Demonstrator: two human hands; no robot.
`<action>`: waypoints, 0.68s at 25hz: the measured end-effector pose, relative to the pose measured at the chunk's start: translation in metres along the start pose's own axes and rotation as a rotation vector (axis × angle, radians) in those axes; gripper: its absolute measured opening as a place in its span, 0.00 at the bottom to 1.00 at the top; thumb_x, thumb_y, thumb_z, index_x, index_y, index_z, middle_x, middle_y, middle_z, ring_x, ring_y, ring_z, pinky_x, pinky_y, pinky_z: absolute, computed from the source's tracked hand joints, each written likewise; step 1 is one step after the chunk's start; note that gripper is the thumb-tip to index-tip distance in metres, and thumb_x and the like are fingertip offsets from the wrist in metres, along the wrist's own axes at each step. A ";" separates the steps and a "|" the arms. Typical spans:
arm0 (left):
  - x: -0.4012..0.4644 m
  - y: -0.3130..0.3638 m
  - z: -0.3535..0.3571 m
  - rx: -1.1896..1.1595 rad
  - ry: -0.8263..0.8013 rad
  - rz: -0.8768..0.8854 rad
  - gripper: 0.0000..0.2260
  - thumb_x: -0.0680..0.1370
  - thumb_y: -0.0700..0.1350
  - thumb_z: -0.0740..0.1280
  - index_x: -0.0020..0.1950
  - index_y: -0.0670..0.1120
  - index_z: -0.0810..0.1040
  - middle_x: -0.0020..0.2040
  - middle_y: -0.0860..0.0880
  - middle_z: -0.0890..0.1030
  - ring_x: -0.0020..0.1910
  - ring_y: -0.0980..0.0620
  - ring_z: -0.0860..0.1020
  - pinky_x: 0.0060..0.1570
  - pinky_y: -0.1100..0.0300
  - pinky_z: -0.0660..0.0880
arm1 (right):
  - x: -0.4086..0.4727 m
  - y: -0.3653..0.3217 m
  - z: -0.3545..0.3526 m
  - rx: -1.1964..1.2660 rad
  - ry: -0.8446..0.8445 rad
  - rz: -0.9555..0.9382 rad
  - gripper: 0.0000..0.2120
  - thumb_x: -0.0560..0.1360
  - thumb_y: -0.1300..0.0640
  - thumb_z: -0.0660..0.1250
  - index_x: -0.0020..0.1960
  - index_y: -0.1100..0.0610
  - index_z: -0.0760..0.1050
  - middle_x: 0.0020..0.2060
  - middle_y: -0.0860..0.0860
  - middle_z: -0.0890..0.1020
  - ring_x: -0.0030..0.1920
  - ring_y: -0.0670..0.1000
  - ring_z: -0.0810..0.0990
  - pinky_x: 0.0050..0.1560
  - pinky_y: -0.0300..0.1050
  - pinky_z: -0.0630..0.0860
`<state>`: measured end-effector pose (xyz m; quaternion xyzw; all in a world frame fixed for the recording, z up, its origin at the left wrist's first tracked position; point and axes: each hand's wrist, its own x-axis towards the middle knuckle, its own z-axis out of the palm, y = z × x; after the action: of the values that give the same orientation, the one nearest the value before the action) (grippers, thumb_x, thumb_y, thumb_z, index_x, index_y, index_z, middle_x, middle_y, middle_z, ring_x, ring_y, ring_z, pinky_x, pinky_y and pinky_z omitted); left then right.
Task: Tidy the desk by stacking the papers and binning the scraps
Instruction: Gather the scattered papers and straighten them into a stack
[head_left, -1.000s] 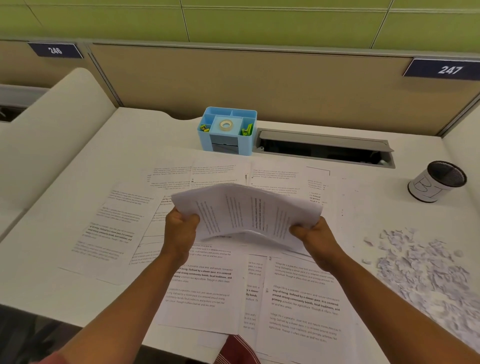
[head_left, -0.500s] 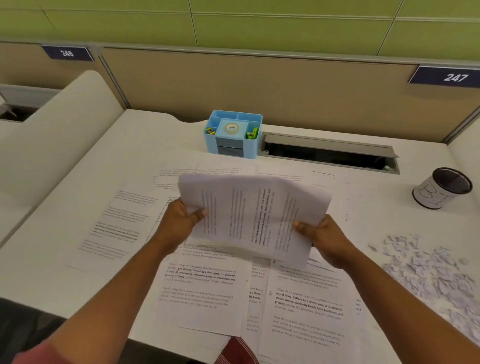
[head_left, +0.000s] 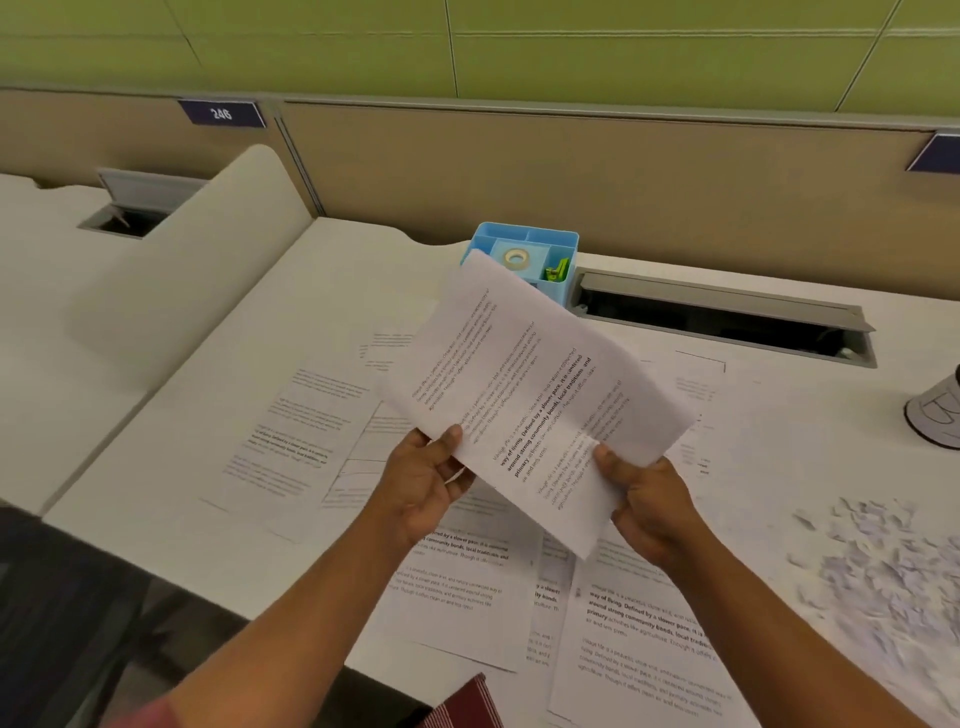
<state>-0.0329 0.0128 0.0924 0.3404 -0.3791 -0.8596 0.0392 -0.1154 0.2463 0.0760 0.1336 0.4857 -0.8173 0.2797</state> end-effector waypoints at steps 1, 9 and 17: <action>-0.003 -0.006 0.004 -0.015 0.010 0.008 0.15 0.78 0.36 0.68 0.65 0.45 0.78 0.59 0.43 0.84 0.55 0.45 0.84 0.57 0.45 0.80 | 0.000 0.005 0.005 0.029 -0.005 0.008 0.19 0.77 0.69 0.66 0.64 0.54 0.76 0.59 0.54 0.85 0.60 0.58 0.83 0.58 0.62 0.80; 0.002 0.021 -0.006 -0.049 0.087 0.191 0.16 0.82 0.33 0.63 0.68 0.45 0.76 0.62 0.43 0.83 0.59 0.42 0.83 0.58 0.37 0.79 | -0.009 0.025 0.042 0.001 -0.144 0.056 0.20 0.78 0.68 0.66 0.67 0.55 0.74 0.61 0.55 0.84 0.61 0.58 0.83 0.58 0.63 0.80; 0.011 0.074 -0.051 0.453 -0.023 0.440 0.12 0.81 0.35 0.65 0.64 0.43 0.77 0.58 0.46 0.85 0.56 0.45 0.84 0.53 0.48 0.83 | 0.006 -0.013 0.065 -0.463 -0.268 -0.039 0.21 0.77 0.65 0.69 0.68 0.53 0.73 0.60 0.54 0.84 0.61 0.57 0.83 0.57 0.53 0.79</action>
<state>-0.0241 -0.0756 0.1115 0.2405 -0.6260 -0.7279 0.1430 -0.1243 0.1922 0.1144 -0.0524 0.6208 -0.7001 0.3489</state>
